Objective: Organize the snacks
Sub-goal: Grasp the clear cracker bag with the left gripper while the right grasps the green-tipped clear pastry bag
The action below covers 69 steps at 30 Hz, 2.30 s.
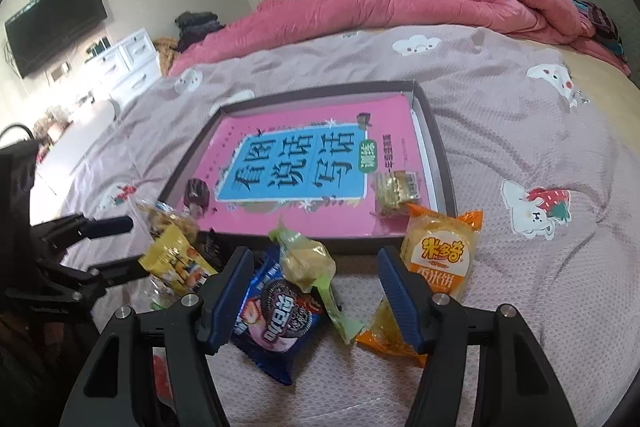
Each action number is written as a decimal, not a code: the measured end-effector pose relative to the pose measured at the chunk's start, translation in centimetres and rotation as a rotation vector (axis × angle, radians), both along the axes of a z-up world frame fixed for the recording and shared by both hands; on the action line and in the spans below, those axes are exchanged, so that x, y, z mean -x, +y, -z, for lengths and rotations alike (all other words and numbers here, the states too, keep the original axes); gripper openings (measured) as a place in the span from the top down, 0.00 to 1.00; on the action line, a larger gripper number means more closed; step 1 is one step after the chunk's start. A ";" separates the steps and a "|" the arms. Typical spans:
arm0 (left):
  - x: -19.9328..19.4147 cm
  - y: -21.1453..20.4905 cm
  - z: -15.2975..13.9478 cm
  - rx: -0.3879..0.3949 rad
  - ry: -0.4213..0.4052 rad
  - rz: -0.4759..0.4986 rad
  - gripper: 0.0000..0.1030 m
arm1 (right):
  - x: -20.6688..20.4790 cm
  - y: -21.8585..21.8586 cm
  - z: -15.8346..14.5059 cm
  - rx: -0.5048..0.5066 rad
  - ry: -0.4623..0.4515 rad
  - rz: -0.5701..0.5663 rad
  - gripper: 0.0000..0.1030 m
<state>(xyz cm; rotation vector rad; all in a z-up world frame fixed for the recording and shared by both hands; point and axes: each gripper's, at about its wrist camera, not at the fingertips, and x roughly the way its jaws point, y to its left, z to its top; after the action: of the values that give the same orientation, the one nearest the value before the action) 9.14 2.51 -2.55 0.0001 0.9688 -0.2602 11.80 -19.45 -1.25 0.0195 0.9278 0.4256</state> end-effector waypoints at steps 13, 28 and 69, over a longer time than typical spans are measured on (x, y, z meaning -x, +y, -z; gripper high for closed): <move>-0.8 -0.8 0.7 0.007 -0.003 0.036 0.24 | -1.1 0.9 2.2 0.036 0.044 -0.043 0.38; -2.3 -0.2 0.9 0.108 -0.014 0.052 0.30 | -1.5 2.2 2.7 0.062 0.021 -0.113 0.66; -2.0 1.1 -0.1 0.143 -0.049 -0.014 0.62 | -1.5 0.0 0.4 -0.107 -0.019 -0.047 0.66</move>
<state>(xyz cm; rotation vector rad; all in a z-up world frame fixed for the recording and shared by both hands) 11.09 3.64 -2.45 -0.1304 0.8997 -0.3152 13.26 -19.50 -1.60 0.0917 0.8871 0.5178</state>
